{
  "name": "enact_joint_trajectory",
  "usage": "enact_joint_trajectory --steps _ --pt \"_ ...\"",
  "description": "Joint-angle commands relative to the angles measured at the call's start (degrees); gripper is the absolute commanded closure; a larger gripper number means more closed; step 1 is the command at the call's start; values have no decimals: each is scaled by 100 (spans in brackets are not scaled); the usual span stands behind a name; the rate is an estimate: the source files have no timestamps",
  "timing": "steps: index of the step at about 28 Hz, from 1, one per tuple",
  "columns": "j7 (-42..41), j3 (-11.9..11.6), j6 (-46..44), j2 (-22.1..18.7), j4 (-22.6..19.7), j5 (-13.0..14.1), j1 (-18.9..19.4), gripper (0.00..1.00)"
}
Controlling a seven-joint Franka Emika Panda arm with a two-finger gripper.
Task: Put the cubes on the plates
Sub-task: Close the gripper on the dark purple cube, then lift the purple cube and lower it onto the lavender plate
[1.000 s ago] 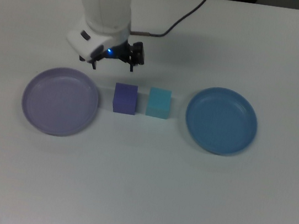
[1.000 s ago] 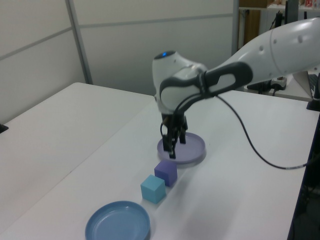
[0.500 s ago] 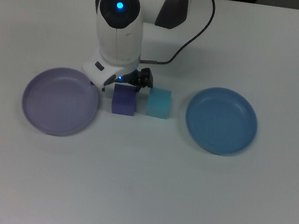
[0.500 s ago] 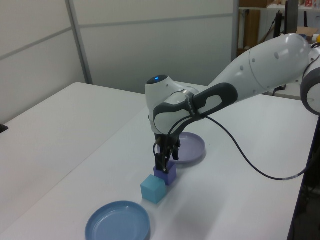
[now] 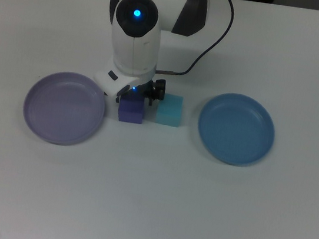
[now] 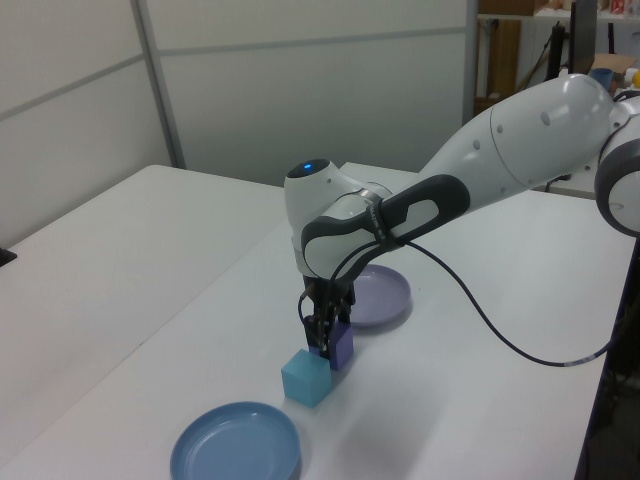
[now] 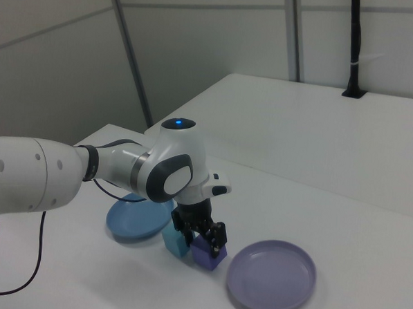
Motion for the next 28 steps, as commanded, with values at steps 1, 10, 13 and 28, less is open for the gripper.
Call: enact_joint_trajectory --steps 1,10,13,28 --pt "244 -41 117 50 87 -64 70 99" --pt "771 -120 -189 -265 456 24 -53 100" --pt "772 -120 -664 -556 605 155 -439 100" --pt "1588 -243 -166 154 737 183 -1178 98"
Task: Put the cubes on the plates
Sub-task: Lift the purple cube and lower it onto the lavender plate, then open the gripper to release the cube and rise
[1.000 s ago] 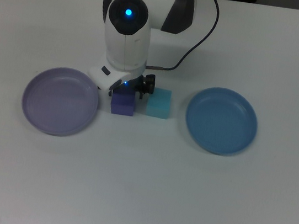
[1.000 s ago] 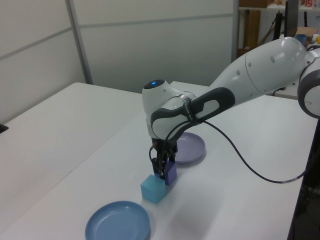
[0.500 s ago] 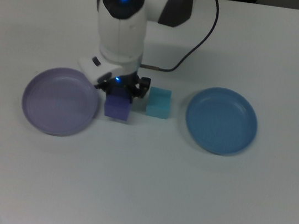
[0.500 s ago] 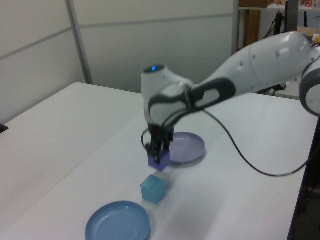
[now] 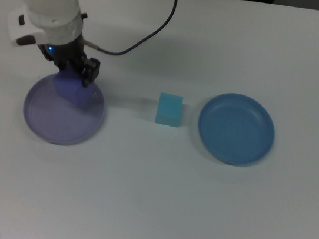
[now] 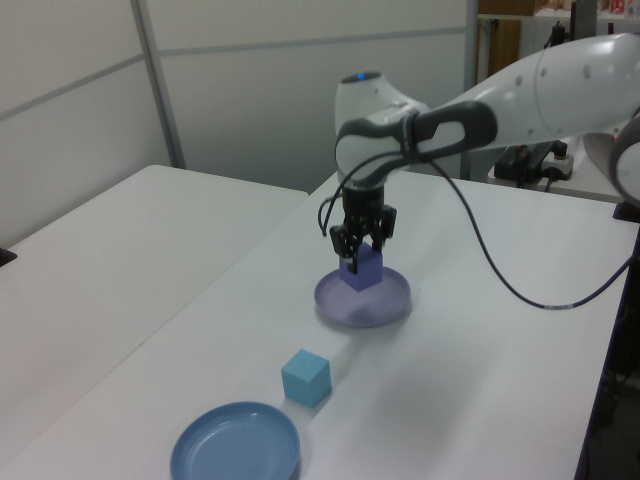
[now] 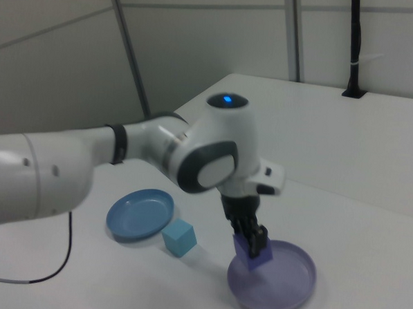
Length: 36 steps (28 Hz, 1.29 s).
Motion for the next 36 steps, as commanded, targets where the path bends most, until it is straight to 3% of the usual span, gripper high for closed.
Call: enact_joint_trajectory --steps 1,3,5,6,7,9,19,23,36 --pt "474 -76 616 486 33 -156 11 97" --pt "606 -85 704 540 42 -147 -15 95" --pt "711 -85 704 540 42 -130 -94 79" --pt "747 -85 704 531 77 -95 -173 59" --pt "747 -85 704 531 138 -86 -174 46" --pt "747 -85 678 531 200 -86 -174 2" --pt "756 -76 634 329 253 -94 -139 0" --pt "756 55 380 189 279 -94 -60 0" --pt "765 609 98 170 297 -86 872 0"
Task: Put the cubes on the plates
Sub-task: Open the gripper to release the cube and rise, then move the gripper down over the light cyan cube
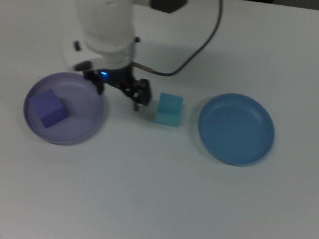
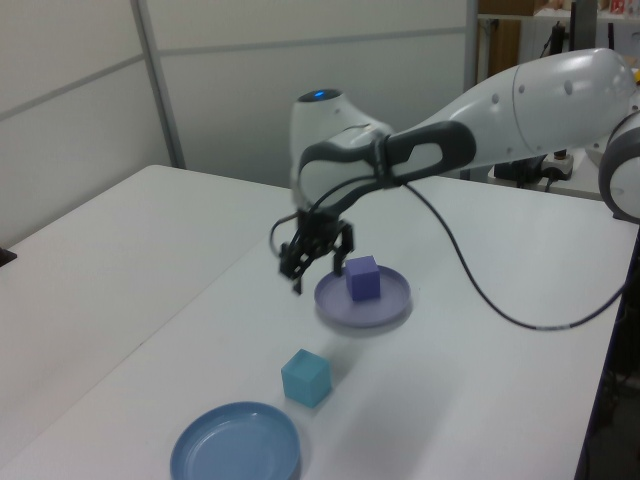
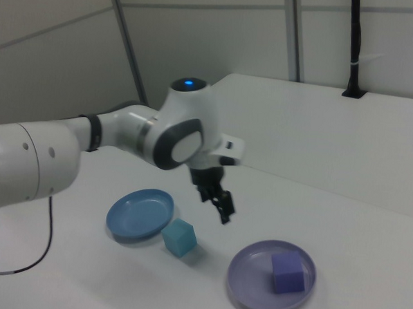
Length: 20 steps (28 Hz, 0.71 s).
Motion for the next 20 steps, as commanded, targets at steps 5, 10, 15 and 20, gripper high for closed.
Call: enact_joint_trajectory --steps 5,10,15,20 --pt "42 225 -136 162 -191 -131 514 0" --pt "42 233 -136 241 -402 -552 673 0" --pt "33 233 -127 303 -543 -1045 831 0" --pt "33 233 -110 312 -658 -1151 858 7"
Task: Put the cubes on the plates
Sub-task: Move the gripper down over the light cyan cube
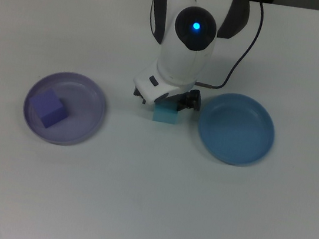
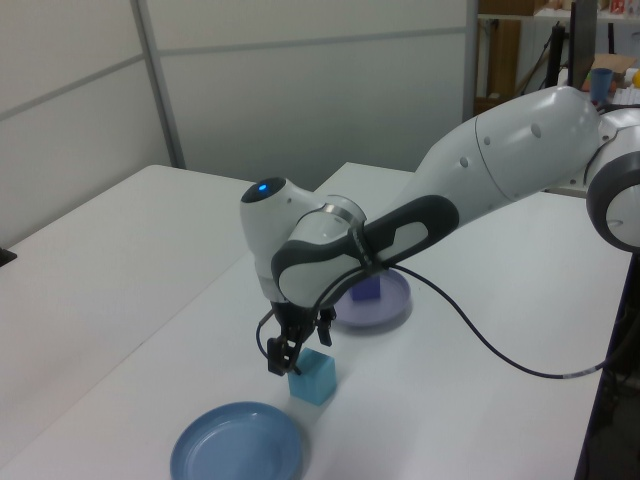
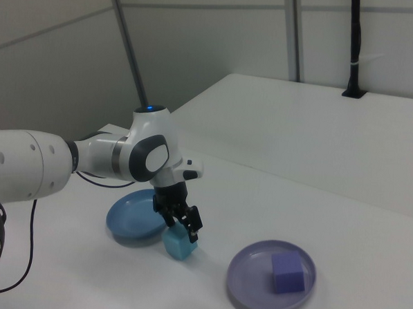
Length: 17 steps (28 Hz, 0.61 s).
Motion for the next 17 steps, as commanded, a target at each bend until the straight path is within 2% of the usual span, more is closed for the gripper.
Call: enact_joint_trajectory --steps 1,4,6,12,13,14,15,16,17 --pt "12 -24 -54 -65 -196 -216 59 13" --pt "12 -16 -45 -21 -196 -225 67 14" --pt "21 -16 -62 -30 -153 -217 59 6" --pt "21 -16 -89 -83 -135 -181 50 7" --pt "21 -16 -80 -74 -135 -181 50 13" --pt "12 -16 -80 -65 -143 -190 50 23" --pt "12 -16 -80 -65 -143 -181 50 39" --pt "3 -16 -80 -74 -143 -181 50 68" --pt "3 -16 -80 -74 -143 -181 50 79"
